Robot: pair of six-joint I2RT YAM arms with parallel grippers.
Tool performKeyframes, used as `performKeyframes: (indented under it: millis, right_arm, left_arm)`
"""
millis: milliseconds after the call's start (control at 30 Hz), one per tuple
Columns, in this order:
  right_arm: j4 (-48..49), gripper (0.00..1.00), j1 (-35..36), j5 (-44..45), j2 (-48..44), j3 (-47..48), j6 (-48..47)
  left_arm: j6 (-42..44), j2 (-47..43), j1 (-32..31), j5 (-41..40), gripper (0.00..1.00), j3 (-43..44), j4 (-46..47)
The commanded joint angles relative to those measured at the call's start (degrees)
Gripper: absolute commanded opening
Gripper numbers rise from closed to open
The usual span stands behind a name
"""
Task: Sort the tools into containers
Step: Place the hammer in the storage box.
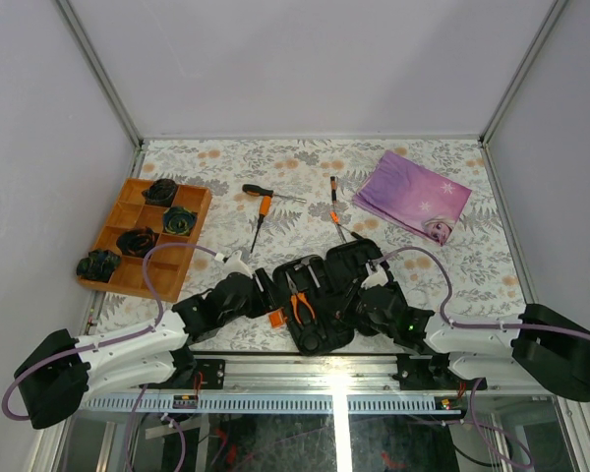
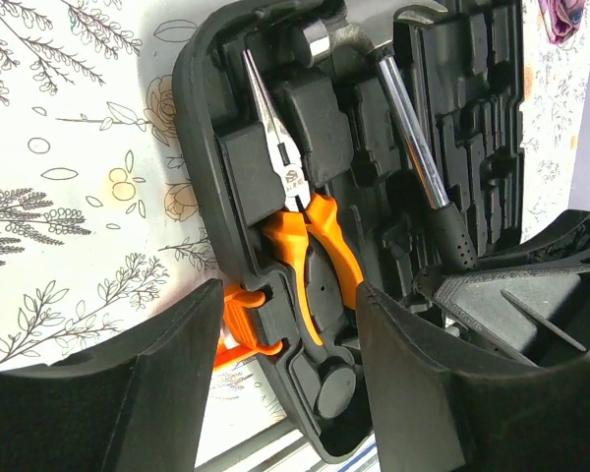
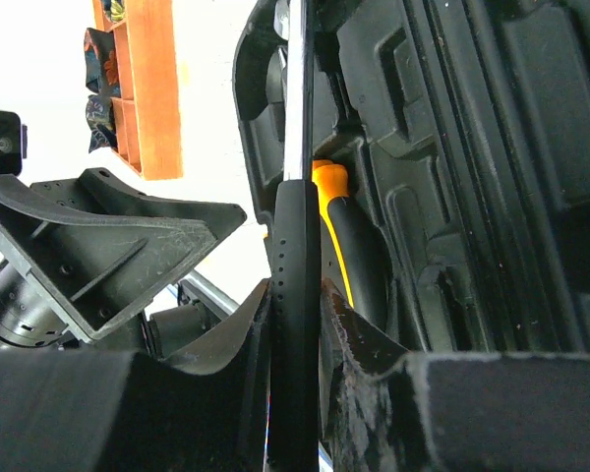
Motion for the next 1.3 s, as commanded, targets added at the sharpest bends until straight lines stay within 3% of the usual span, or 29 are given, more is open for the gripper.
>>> performKeyframes:
  millis: [0, 233, 467, 767, 1000, 1267]
  right_arm:
    - [6.3, 0.08, 0.1, 1.3, 1.3, 0.3, 1.4]
    - [4.7, 0.20, 0.1, 0.2, 1.2, 0.8, 0.9]
    - [8.2, 0.11, 0.1, -1.8, 1.3, 0.5, 0.0]
    - [21.1, 0.06, 0.1, -4.0, 5.8, -0.5, -0.7]
    - [21.1, 0.03, 0.2, -1.6, 6.7, -1.9, 1.8]
    - [13.8, 0.00, 0.1, 2.1, 2.5, -2.0, 2.0]
  left_arm:
    - [1.2, -0.9, -0.3, -0.3, 0.54, -0.4, 2.5]
    - [1.2, -0.3, -0.3, -0.2, 0.54, -0.2, 2.8]
    - [1.3, 1.3, -0.3, 0.3, 0.54, 0.2, 3.9]
    - [1.5, 2.1, -0.3, 0.6, 0.53, 0.2, 4.4]
    - [1.3, 1.7, -0.3, 0.4, 0.53, -0.2, 4.1]
    - [1.8, 2.6, -0.3, 0.2, 0.53, 0.1, 4.4]
